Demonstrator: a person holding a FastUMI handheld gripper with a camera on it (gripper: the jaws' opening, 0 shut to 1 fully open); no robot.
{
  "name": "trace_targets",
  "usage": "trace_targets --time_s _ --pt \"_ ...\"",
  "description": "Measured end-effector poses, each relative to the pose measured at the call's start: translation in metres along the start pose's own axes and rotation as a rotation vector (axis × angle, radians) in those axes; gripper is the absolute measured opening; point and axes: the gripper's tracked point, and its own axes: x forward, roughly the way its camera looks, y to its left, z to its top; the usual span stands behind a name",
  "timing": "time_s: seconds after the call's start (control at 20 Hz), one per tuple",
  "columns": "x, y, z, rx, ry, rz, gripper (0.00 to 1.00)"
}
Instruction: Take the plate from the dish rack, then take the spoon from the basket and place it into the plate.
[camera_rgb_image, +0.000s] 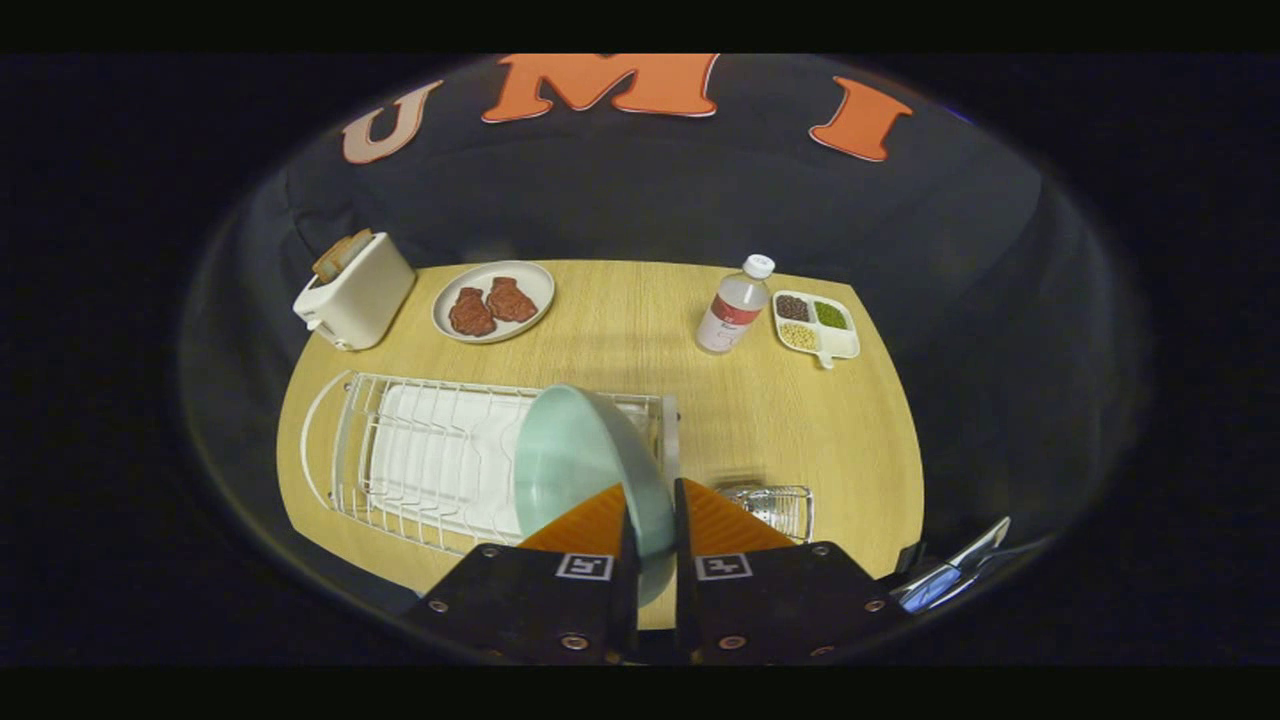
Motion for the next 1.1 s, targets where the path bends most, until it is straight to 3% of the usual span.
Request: trace_targets --time_s 0.75,1.1 --pt "-0.032 -0.039 -0.097 0.178 0.056 0.235 0.16" --pt "-0.03 -0.038 -0.155 0.262 0.075 0.39 0.15"
